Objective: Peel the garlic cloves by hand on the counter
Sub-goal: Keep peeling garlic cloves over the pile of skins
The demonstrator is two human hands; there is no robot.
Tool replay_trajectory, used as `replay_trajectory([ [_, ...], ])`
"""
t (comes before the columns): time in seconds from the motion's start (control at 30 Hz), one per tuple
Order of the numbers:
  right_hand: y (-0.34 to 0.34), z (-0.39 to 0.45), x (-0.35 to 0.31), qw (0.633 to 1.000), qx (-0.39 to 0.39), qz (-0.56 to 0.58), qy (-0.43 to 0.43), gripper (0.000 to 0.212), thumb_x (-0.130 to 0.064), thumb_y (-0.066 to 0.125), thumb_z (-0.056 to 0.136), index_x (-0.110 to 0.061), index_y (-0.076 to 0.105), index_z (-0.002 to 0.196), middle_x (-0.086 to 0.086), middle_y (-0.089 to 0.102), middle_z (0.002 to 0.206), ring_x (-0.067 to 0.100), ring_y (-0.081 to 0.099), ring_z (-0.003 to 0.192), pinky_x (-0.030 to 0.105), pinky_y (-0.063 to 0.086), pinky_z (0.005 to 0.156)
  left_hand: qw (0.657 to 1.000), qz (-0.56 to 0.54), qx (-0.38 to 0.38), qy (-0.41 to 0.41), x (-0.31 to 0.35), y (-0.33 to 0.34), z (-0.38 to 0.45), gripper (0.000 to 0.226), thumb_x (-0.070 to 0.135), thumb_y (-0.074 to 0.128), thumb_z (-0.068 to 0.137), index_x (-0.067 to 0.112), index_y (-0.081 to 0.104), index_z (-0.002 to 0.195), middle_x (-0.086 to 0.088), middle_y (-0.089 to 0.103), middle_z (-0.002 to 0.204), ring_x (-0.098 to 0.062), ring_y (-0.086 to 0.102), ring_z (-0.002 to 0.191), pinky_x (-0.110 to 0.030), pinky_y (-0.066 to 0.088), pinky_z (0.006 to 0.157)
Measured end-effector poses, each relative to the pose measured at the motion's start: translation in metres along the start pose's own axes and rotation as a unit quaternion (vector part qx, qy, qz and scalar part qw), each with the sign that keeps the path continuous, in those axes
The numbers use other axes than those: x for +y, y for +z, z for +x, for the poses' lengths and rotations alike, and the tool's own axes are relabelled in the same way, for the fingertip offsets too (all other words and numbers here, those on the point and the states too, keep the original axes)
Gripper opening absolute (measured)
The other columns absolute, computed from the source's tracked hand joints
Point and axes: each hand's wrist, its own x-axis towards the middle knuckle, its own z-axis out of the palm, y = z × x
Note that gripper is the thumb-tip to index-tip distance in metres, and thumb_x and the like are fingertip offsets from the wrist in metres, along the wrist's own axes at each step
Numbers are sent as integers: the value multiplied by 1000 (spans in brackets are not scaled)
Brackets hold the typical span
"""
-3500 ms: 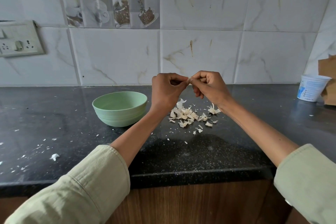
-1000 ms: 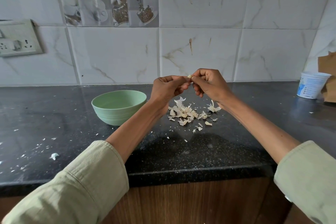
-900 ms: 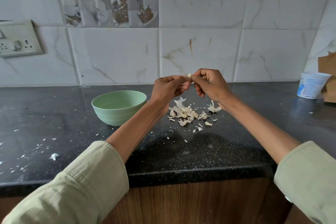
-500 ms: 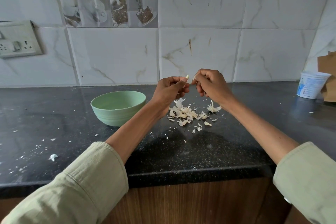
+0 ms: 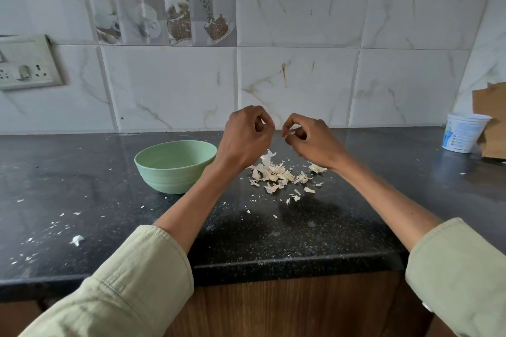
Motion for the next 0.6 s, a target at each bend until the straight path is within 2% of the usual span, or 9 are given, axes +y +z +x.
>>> replay_trajectory([
  [0.07, 1, 0, 0, 1000, -6, -16, -10, 10, -29, 57, 100, -27, 65, 96, 1, 66, 62, 34, 64, 61, 50, 57, 67, 999, 52, 13, 10, -1, -6, 2, 21, 22, 51, 84, 15, 61, 67, 1, 62, 71, -22, 58, 65, -42, 50, 60],
  [0.13, 1, 2, 5, 1000, -8, -23, -6, 27, -35, 53, 104, -27, 69, 84, 3, 67, 63, 34, 67, 63, 53, 59, 70, 993, 105, 46, 14, 2, -15, 3, 26, 22, 45, 81, 11, 40, 59, -5, 48, 62, -29, 41, 57, -38, 34, 51],
  [0.17, 1, 2, 7, 1000, -13, -25, -2, 36, -39, 53, 107, -26, 70, 78, 4, 68, 63, 35, 67, 62, 52, 59, 69, 989, 131, 64, 9, 5, -21, 3, 28, 21, 44, 82, 9, 33, 59, -7, 42, 60, -30, 34, 55, -37, 28, 51],
  [0.23, 2, 4, 14, 999, -31, -42, 4, 41, -46, 55, 107, -26, 71, 75, 3, 69, 63, 33, 65, 58, 41, 56, 63, 977, 186, 96, -27, 8, -36, 5, 33, 17, 45, 87, 9, 30, 58, -10, 38, 59, -32, 33, 53, -37, 27, 56],
  [0.3, 6, 4, 17, 996, -60, -64, 8, 31, -40, 62, 104, -22, 72, 81, 2, 73, 72, 20, 61, 57, 29, 48, 59, 960, 237, 110, -99, 5, -49, 9, 33, 13, 46, 89, 6, 35, 59, -10, 38, 60, -33, 36, 56, -37, 30, 63],
  [0.4, 10, 4, 18, 990, -107, -90, -2, 12, -26, 68, 100, -17, 73, 94, -2, 73, 87, 3, 57, 69, 11, 42, 62, 941, 254, 99, -202, -7, -64, 12, 24, 11, 47, 83, 5, 40, 61, -11, 42, 65, -34, 44, 67, -39, 33, 73],
  [0.5, 10, 3, 20, 987, -127, -99, -2, 5, -22, 71, 97, -26, 72, 94, -7, 73, 89, -2, 59, 73, 14, 47, 69, 925, 266, 35, -269, -11, -68, 9, 19, 16, 45, 86, 7, 48, 69, -7, 43, 73, -37, 50, 85, -46, 34, 93],
  [0.57, 9, 3, 20, 985, -138, -105, 8, 6, -22, 73, 97, -27, 73, 94, -8, 73, 89, -3, 60, 73, 17, 48, 71, 922, 275, 12, -272, -10, -65, 7, 19, 17, 45, 87, 8, 49, 70, -6, 42, 74, -36, 50, 87, -46, 32, 96],
  [0.6, 9, 3, 19, 984, -140, -111, 10, 4, -23, 73, 97, -26, 75, 96, -8, 73, 89, -5, 59, 73, 13, 46, 69, 923, 277, 7, -266, -8, -62, 7, 19, 17, 46, 86, 8, 49, 70, -6, 43, 74, -36, 50, 86, -45, 32, 95],
])
